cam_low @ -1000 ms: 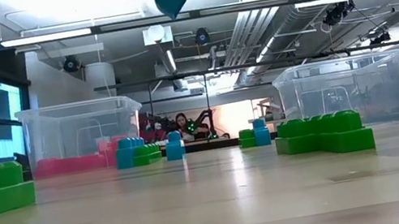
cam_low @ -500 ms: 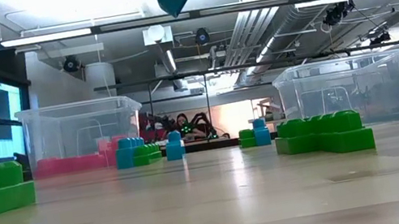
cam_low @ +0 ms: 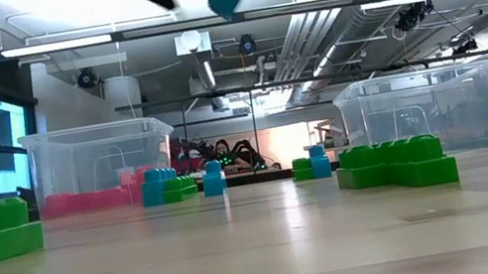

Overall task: Sort blocks
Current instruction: Put the blue game piece into the top right transparent bin

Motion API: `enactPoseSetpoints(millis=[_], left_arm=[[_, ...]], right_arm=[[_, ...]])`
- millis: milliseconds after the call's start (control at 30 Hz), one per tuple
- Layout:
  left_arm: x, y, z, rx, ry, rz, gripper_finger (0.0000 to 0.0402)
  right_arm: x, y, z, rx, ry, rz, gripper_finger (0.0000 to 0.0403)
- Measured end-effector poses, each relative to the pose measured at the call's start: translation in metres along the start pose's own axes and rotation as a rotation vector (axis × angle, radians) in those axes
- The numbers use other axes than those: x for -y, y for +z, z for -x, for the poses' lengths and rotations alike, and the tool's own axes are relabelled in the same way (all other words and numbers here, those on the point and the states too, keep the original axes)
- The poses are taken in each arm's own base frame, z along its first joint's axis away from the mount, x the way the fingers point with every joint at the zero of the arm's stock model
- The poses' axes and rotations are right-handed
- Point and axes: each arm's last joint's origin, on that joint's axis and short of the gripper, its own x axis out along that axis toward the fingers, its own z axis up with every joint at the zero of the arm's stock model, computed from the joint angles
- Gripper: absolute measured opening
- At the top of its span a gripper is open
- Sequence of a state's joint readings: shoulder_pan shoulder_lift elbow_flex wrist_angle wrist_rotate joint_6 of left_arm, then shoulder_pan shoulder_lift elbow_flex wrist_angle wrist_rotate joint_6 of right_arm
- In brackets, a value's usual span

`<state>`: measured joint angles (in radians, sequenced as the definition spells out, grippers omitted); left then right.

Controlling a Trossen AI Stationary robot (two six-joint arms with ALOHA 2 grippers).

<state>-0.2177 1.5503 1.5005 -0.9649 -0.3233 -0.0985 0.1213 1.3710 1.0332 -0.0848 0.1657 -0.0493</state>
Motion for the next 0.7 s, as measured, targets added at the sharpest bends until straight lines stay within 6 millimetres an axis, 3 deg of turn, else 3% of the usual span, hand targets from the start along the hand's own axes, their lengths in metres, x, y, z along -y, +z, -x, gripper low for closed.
enactPoseSetpoints(millis=[133,300,500,700], left_arm=[[-0.013,-0.017,0.023,-0.066,0.063,0.088,0.0183],[-0.026,-0.049,0.039,0.149,0.192,0.303,0.0183],[-0.018,-0.092,0.021,0.404,-0.018,0.635,0.0184],[0.009,-0.111,-0.008,0.582,-0.228,0.811,0.0184]], right_arm=[[0.017,0.000,0.023,-0.059,-0.116,-0.002,0.0003],[0.045,-0.005,0.058,-0.152,-0.343,-0.051,0.0002],[0.083,-0.032,0.104,-0.376,-0.714,-0.229,0.0001],[0.125,-0.056,0.139,-0.466,-1.031,-0.548,0.0001]])
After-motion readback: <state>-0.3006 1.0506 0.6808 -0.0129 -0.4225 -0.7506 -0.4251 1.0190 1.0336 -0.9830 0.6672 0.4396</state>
